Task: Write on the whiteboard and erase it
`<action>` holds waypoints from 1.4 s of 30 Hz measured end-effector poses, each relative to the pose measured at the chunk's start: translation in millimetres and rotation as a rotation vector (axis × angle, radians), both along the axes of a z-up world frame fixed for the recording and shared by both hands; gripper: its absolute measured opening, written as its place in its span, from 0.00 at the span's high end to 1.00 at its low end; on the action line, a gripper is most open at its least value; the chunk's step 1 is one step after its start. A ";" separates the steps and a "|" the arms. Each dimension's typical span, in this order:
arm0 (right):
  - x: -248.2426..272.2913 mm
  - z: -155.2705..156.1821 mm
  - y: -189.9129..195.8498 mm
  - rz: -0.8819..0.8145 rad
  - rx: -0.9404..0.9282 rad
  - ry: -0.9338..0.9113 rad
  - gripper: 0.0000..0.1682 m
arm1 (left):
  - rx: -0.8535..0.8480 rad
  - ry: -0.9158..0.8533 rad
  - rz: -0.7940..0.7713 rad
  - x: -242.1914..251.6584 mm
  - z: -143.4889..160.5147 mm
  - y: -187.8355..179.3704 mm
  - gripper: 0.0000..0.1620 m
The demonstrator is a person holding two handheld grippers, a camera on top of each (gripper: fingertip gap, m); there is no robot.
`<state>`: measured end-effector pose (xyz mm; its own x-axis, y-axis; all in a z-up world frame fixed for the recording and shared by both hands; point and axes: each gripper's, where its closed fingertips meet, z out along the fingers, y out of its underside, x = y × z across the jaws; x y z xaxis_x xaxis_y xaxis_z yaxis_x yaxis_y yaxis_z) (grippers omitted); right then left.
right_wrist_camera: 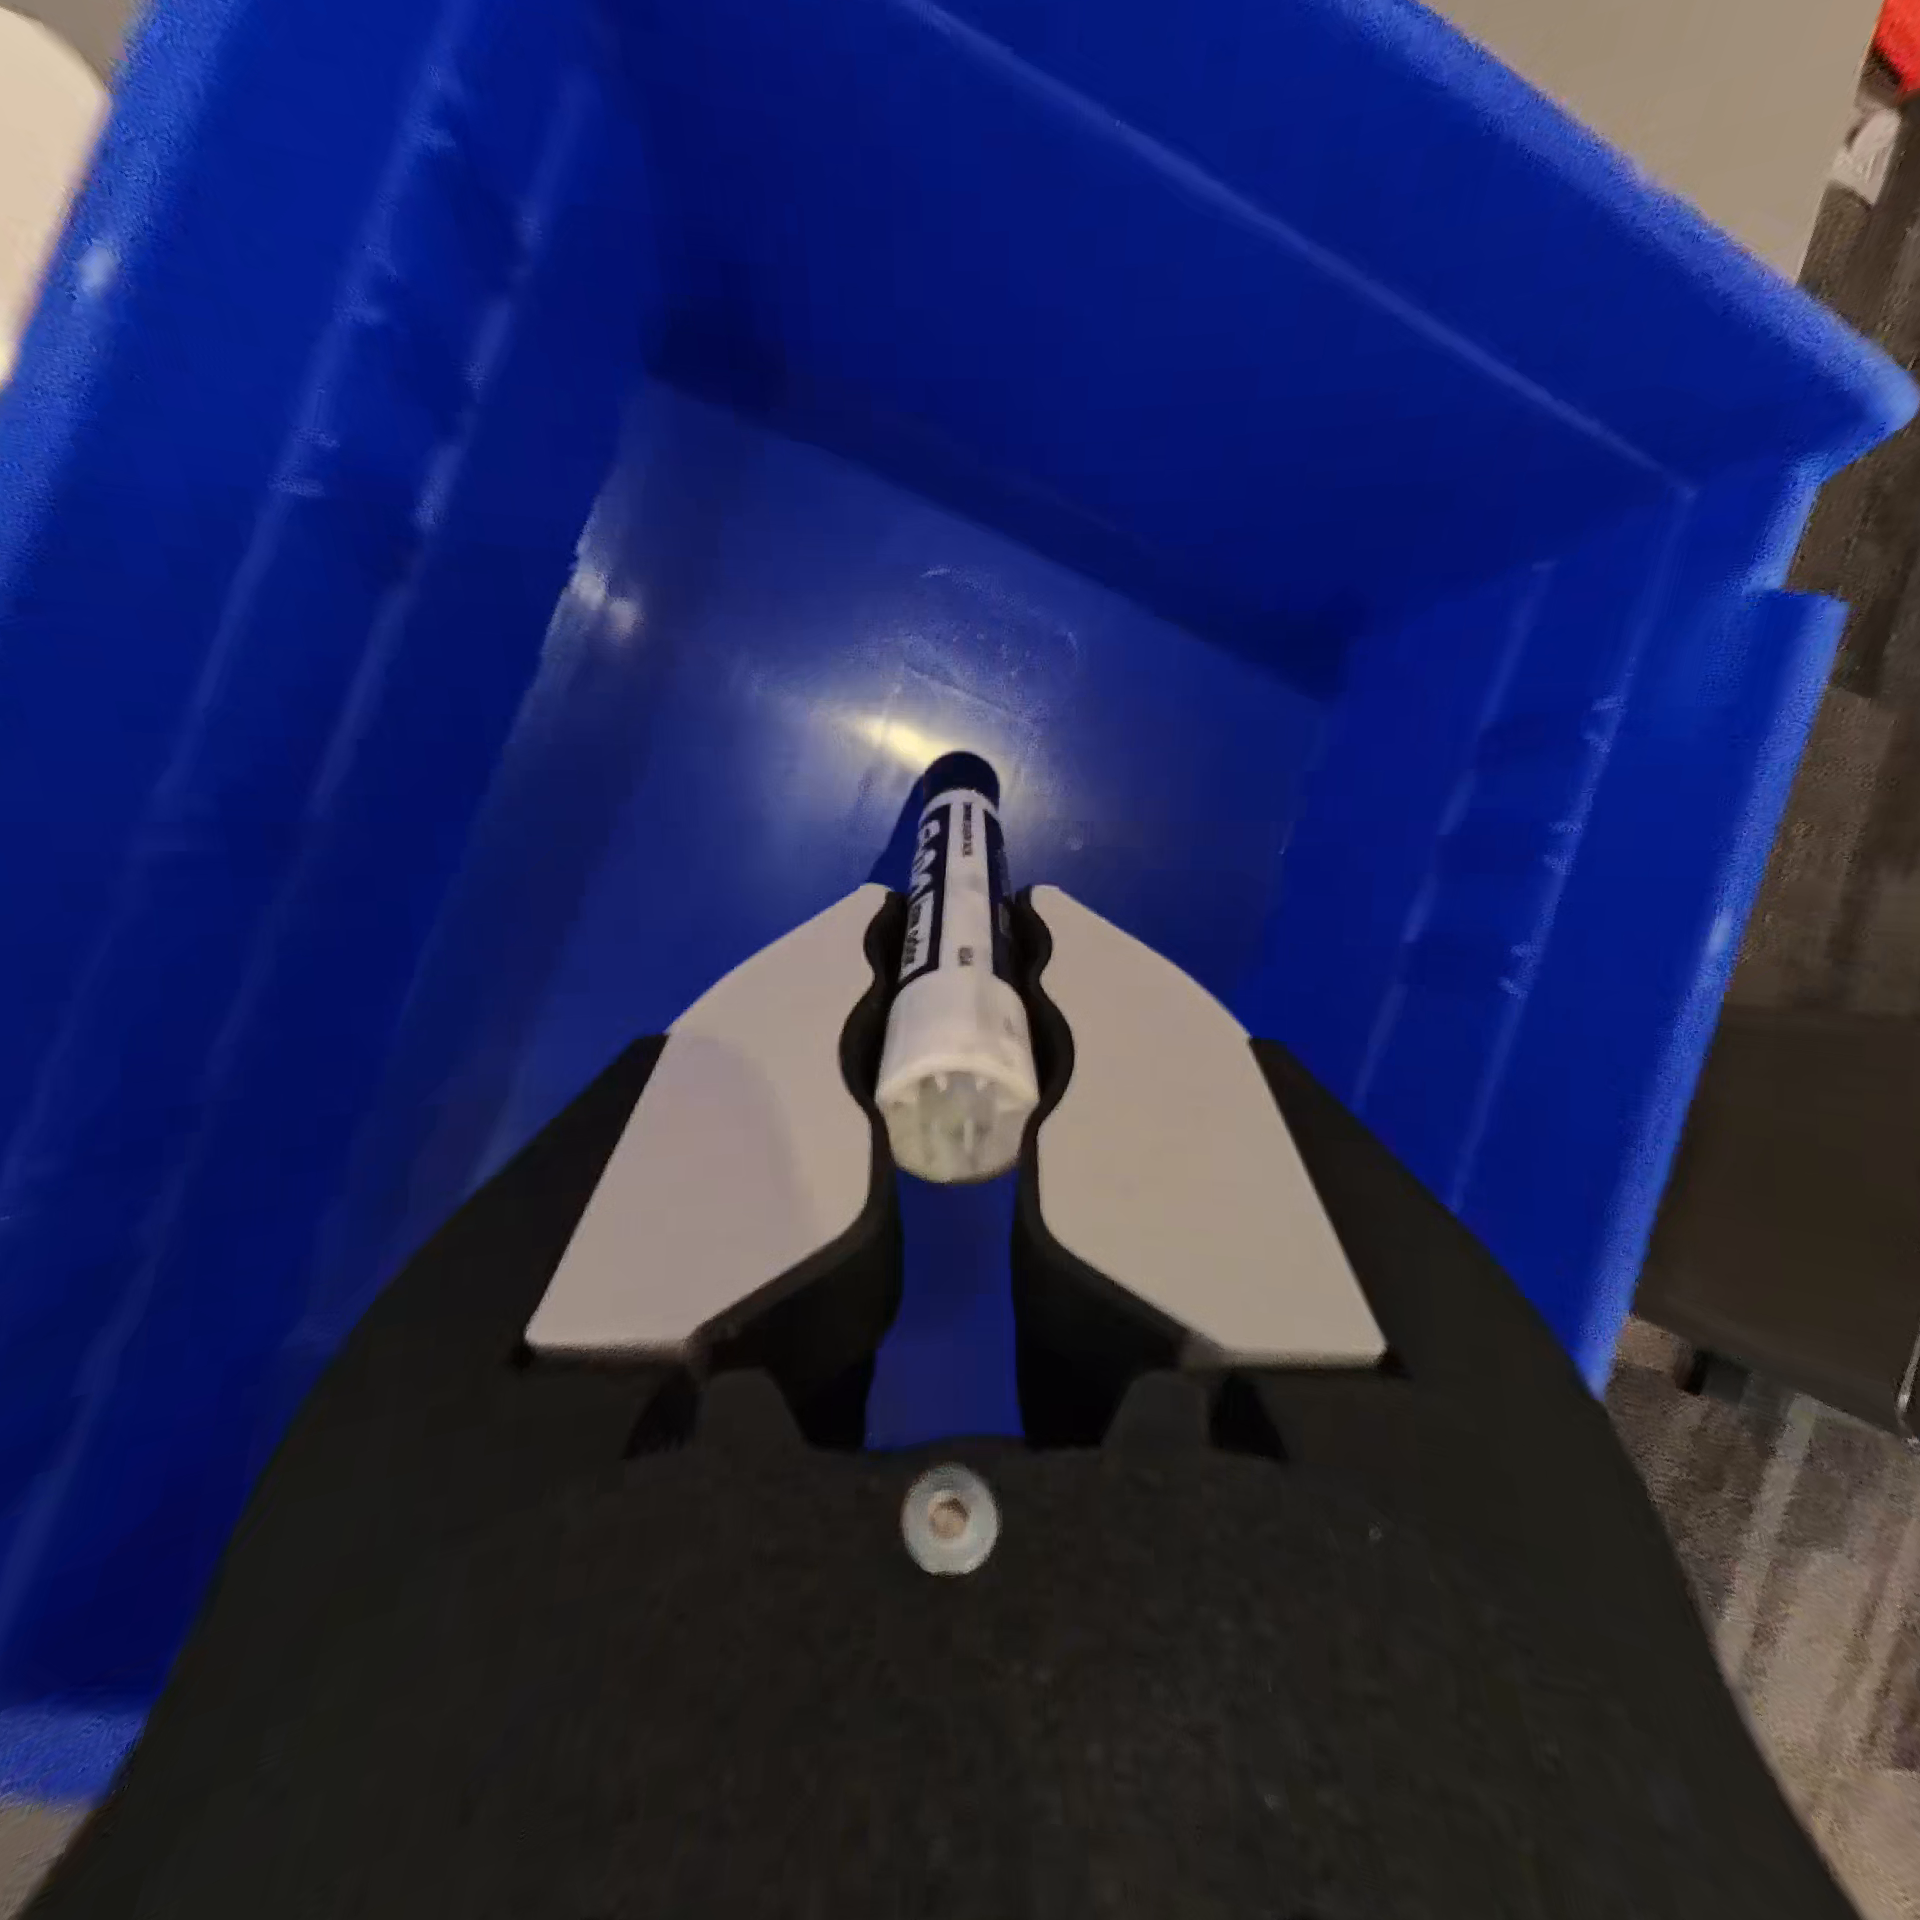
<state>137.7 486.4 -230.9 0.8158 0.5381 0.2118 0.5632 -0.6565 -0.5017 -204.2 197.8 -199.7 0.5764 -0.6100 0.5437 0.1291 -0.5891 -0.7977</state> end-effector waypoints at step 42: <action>-228.6 56.8 -225.8 0.564 0.318 0.920 0.74 | -0.075 0.515 0.581 -100.6 -49.8 41.7 0.73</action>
<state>-91.0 260.5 -174.0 0.3893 0.9086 -0.1516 0.0682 -0.1925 -0.9789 -304.7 239.6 -249.5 0.9833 -0.1051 0.1489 0.0578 -0.5951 -0.8016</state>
